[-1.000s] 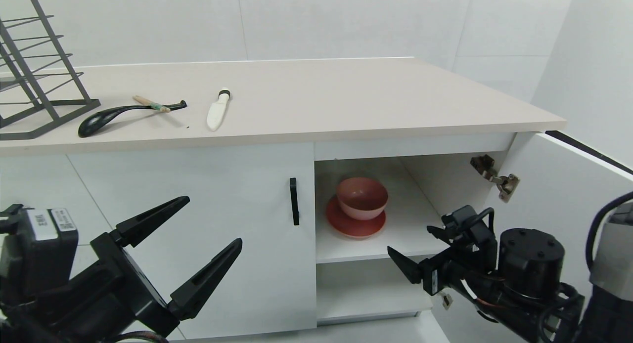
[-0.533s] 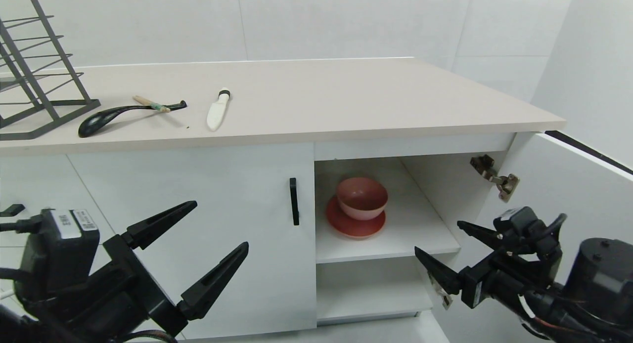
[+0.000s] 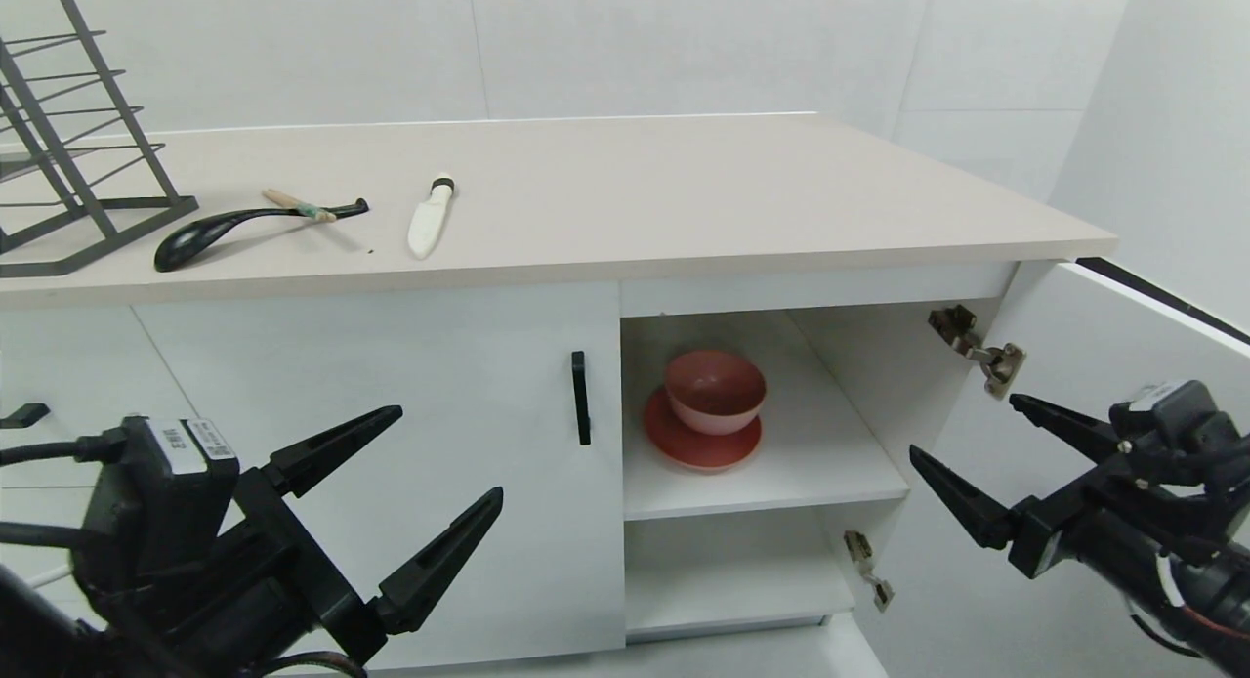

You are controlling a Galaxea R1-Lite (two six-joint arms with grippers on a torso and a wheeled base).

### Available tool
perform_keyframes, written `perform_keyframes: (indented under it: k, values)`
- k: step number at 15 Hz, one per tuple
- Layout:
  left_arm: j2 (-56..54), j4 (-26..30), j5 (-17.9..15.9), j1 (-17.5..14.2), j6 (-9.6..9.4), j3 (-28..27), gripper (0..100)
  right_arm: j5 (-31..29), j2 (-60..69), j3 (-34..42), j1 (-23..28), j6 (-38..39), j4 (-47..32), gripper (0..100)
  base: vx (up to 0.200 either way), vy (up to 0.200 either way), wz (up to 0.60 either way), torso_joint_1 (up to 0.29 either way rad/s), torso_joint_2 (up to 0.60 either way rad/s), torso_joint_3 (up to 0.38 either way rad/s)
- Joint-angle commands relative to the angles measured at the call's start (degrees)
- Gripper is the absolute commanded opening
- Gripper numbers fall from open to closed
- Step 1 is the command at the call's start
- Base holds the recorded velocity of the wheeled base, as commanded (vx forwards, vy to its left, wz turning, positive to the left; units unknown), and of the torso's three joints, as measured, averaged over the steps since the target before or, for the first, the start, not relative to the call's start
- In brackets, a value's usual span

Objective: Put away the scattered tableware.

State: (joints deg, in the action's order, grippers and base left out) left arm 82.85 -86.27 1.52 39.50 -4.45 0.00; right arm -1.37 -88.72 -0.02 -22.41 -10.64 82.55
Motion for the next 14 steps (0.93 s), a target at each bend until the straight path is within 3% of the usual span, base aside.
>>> perform_keyframes:
  k: [1, 3, 9, 12, 14]
  values:
    - [0.3, 0.1, 0.1, 0.1, -0.03, 0.0, 100, 1.5, 7.2, 0.0, 0.3, -1.5, -7.1, 100, -0.2, 0.0, 0.0, 0.007, 0.0, -0.007]
    - [0.1, 0.5, 0.1, 0.1, -0.03, 0.0, 100, 1.5, 10.0, 0.0, 0.5, -1.3, -12.0, 100, -0.2, 0.0, 0.0, 0.005, 0.0, 0.005]
    - [0.1, 3.0, 0.0, 0.0, -0.21, 0.0, 100, 1.4, 14.8, 0.0, 2.3, -0.9, -15.8, 100, -0.2, 0.0, 0.0, 0.002, 0.0, 0.008]
    - [-0.2, 2.9, 0.0, -0.1, -0.38, 0.0, 100, 1.4, 22.1, 0.0, 2.7, -0.9, -22.8, 100, -0.2, 0.0, 0.0, 0.001, 0.0, 0.001]
    - [-0.9, 2.4, 0.0, -0.1, -0.38, 0.0, 100, 1.4, 37.2, 0.0, 4.7, -0.6, -37.2, 100, 0.0, 0.0, 0.0, 0.0, 0.0, 0.0]
